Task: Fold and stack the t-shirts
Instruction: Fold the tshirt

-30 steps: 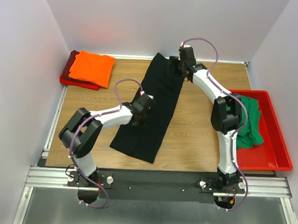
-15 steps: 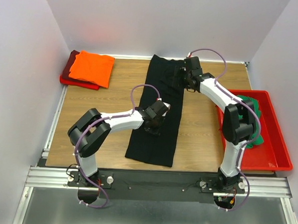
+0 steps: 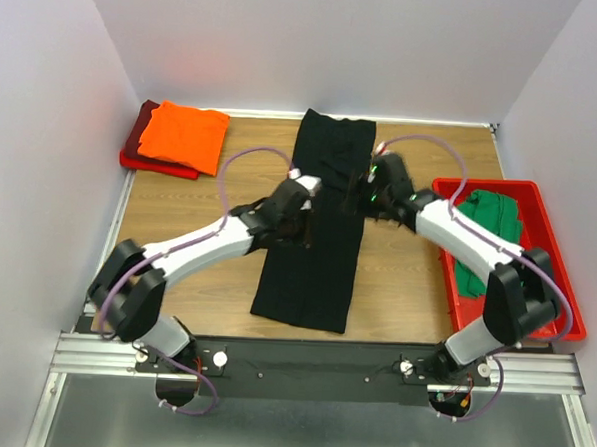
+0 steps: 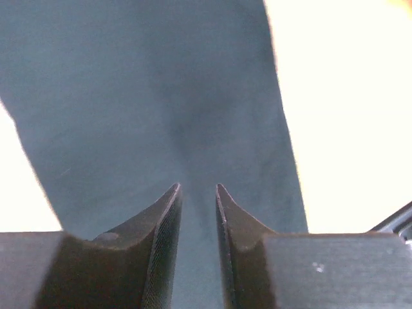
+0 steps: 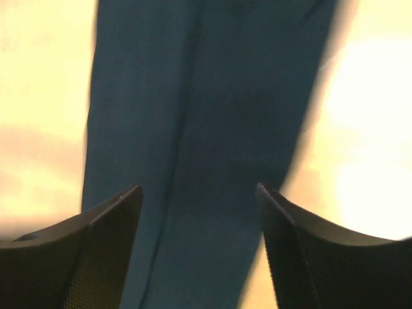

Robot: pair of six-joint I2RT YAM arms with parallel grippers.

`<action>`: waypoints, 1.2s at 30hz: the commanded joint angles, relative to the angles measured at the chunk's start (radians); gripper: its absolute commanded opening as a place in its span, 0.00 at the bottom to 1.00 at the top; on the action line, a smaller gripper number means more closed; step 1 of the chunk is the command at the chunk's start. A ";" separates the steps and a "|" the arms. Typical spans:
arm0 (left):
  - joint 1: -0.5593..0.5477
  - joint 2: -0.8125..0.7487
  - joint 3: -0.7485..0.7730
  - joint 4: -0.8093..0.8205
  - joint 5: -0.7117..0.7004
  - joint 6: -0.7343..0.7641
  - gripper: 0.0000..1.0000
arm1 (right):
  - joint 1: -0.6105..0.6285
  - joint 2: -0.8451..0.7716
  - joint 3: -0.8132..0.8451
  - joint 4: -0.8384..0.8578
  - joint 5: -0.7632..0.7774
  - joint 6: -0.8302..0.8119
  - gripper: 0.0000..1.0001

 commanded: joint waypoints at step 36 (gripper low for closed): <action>0.054 -0.494 -0.555 -0.024 0.240 -0.303 0.45 | 0.323 -0.311 -0.472 -0.268 0.092 0.248 0.50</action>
